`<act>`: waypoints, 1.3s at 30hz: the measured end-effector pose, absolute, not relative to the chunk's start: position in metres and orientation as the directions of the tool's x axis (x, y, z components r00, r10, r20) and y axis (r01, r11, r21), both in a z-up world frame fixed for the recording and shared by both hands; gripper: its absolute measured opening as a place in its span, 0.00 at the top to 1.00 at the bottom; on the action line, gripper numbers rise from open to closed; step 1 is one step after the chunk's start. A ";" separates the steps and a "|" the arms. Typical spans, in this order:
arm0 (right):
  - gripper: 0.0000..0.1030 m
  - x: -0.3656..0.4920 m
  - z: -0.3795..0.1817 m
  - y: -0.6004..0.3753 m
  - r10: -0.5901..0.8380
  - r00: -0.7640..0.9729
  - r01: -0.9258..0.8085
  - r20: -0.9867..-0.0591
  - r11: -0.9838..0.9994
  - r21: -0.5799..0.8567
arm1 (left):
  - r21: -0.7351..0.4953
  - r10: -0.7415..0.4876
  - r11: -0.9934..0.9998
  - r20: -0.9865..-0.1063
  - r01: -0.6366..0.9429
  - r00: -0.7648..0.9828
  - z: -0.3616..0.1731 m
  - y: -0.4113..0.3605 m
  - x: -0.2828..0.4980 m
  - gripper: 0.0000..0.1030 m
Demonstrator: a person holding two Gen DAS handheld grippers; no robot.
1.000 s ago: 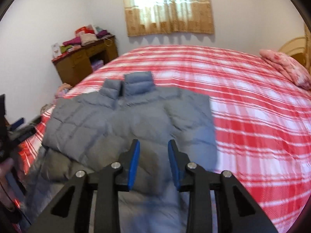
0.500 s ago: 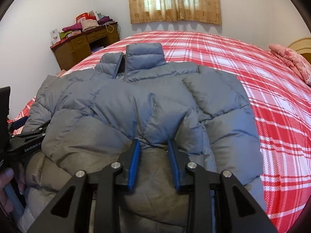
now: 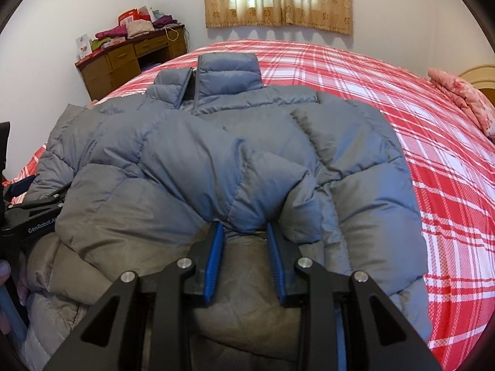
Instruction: Fold large clothes
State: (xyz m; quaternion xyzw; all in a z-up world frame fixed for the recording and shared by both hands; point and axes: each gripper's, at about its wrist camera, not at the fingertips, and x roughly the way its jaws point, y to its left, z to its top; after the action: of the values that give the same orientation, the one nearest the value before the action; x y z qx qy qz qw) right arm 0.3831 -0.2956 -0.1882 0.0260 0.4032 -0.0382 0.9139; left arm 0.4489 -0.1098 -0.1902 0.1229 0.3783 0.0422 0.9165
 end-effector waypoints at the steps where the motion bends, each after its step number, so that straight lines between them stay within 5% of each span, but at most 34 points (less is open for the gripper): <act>1: 0.68 0.383 -0.188 -0.295 -0.052 0.671 0.091 -0.740 0.996 0.013 | 0.255 0.169 0.967 -0.684 0.016 0.710 -0.190 -0.109 0.449 0.08; 7: 0.67 0.369 -0.154 -0.308 0.011 0.718 0.067 -0.696 0.994 0.085 | 0.232 0.178 0.972 -0.672 -0.024 0.719 -0.150 -0.090 0.438 0.08; 13: 0.65 0.389 -0.106 -0.352 -0.144 0.772 0.243 -0.619 0.967 0.078 | 0.199 0.186 0.977 -0.590 -0.082 0.785 -0.111 -0.075 0.470 0.08; 16: 0.56 0.418 -0.117 -0.370 -0.181 0.732 0.315 -0.657 0.945 0.091 | 0.196 0.235 0.970 -0.609 -0.143 0.758 -0.118 -0.068 0.511 0.08; 24: 0.64 0.448 -0.176 -0.391 -0.200 0.653 0.351 -0.730 0.935 0.058 | 0.232 0.270 0.961 -0.693 -0.148 0.668 -0.183 -0.078 0.552 0.08; 39: 0.63 0.445 -0.188 -0.384 -0.206 0.649 0.351 -0.733 0.935 0.048 | 0.276 0.302 0.950 -0.697 -0.146 0.651 -0.198 -0.086 0.560 0.04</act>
State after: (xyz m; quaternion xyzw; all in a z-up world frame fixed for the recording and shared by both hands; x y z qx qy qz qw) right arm 0.4449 -0.3843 -0.1883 0.0932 0.3898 -0.1540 0.9031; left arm 0.5595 -0.0860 -0.1977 0.0978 0.3990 0.1241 0.9032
